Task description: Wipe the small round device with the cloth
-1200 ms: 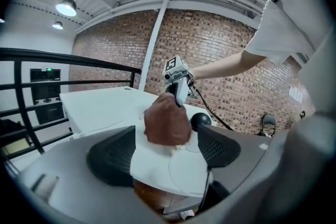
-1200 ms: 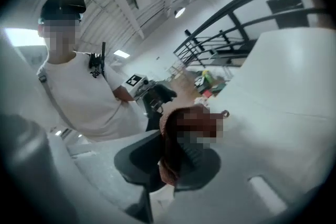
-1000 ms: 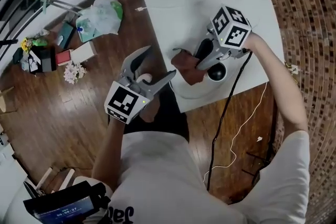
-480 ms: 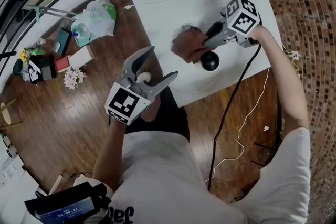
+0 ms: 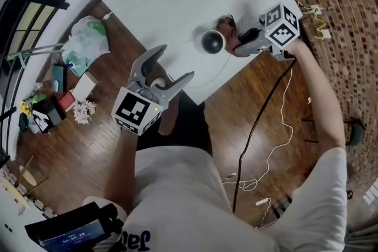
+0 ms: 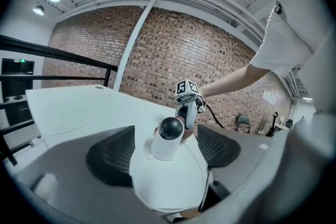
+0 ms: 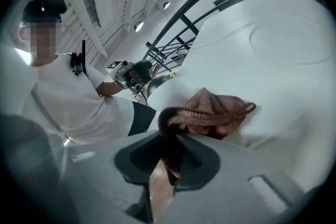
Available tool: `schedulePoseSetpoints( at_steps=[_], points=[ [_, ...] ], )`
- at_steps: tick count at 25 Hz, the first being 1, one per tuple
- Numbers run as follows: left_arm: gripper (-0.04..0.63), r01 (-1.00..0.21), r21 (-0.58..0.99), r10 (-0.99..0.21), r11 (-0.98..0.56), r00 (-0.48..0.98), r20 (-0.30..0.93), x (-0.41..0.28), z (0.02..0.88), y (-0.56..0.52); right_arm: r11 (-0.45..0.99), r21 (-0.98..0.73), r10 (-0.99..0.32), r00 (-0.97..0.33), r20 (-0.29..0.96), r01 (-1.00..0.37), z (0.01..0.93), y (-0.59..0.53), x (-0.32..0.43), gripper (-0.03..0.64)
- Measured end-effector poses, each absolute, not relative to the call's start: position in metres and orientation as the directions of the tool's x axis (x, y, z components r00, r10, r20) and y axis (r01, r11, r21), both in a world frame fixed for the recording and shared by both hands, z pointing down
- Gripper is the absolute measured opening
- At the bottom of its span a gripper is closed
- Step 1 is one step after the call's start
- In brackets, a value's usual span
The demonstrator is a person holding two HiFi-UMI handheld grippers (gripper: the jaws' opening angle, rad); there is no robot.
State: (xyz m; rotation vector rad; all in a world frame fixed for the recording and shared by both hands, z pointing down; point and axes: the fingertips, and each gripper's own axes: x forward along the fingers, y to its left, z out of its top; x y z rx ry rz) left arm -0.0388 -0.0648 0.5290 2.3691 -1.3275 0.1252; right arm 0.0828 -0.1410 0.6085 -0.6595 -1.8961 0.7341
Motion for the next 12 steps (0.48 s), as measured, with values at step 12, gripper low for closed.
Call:
schedulePoseSetpoints(
  at_steps=[12],
  points=[
    [0.393, -0.798, 0.283, -0.75, -0.533, 0.6, 0.279, -0.047, 0.521, -0.054, 0.738, -0.673, 0.553, -0.608, 0.569, 0.042, 0.571, -0.132, 0.092, 0.046]
  ],
)
